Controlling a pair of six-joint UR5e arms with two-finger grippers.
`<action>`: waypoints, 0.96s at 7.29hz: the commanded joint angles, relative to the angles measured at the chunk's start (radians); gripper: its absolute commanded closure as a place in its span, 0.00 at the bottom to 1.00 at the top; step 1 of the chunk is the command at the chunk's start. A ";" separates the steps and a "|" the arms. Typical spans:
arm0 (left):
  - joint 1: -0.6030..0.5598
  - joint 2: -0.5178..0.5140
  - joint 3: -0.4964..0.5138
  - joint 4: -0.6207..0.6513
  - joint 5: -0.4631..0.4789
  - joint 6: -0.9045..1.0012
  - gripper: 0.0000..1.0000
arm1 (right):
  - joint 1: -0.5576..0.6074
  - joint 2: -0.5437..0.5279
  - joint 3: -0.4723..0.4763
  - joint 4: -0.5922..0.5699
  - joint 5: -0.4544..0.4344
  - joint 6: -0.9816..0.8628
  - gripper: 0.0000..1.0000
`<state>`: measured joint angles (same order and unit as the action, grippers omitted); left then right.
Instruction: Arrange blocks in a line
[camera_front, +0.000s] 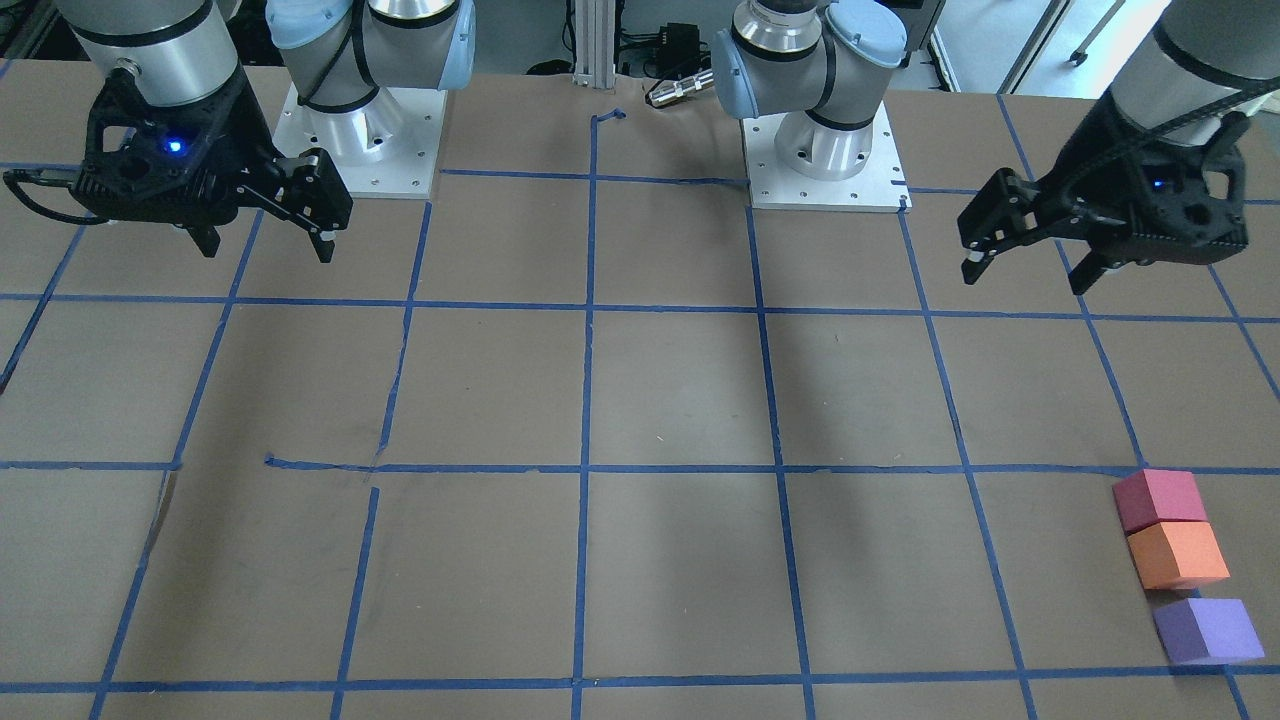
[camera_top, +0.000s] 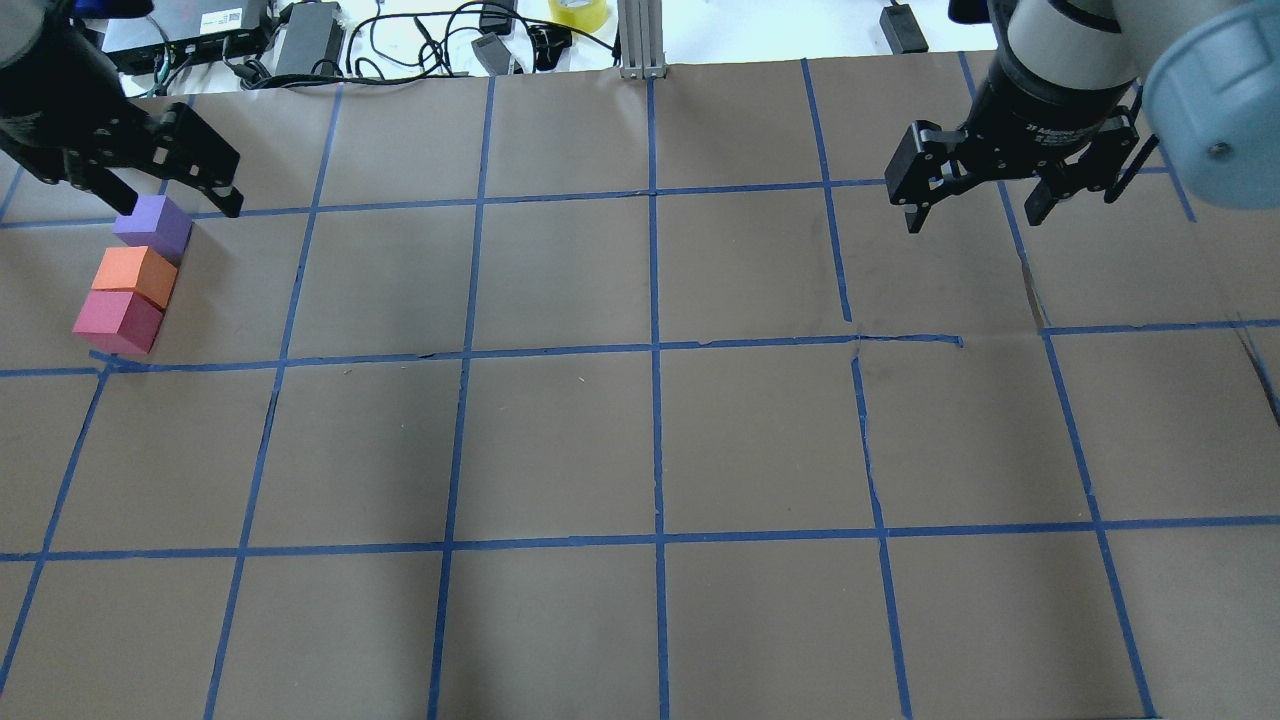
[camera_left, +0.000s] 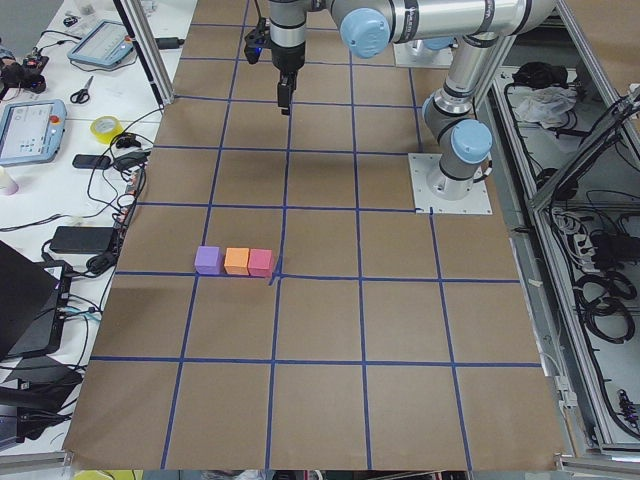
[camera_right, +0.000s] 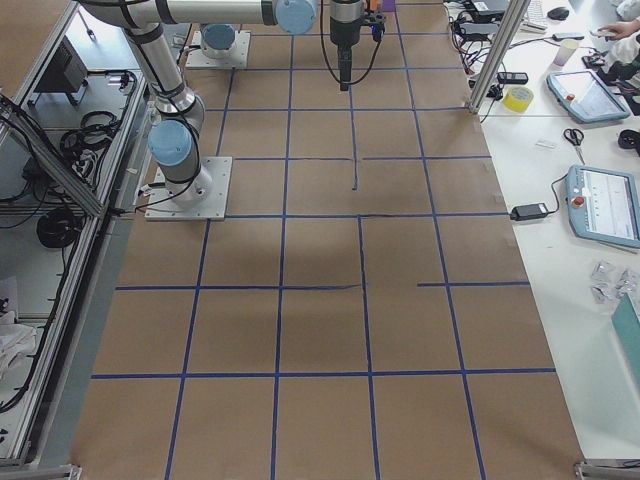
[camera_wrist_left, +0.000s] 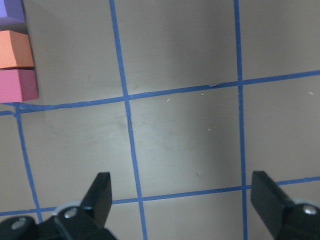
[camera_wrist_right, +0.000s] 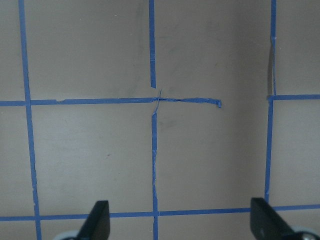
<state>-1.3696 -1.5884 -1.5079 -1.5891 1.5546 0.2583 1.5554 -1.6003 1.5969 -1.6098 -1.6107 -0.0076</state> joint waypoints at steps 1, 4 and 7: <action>-0.135 -0.018 -0.011 0.005 -0.002 -0.170 0.00 | 0.000 0.000 0.000 -0.001 0.000 0.000 0.00; -0.258 -0.031 -0.012 0.035 0.007 -0.283 0.00 | 0.000 0.000 0.000 0.002 0.000 0.011 0.00; -0.258 -0.027 -0.011 0.051 0.008 -0.240 0.00 | 0.000 0.000 0.002 0.004 0.000 0.017 0.00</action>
<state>-1.6259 -1.6181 -1.5194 -1.5433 1.5616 0.0029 1.5555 -1.5999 1.5982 -1.6063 -1.6107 0.0077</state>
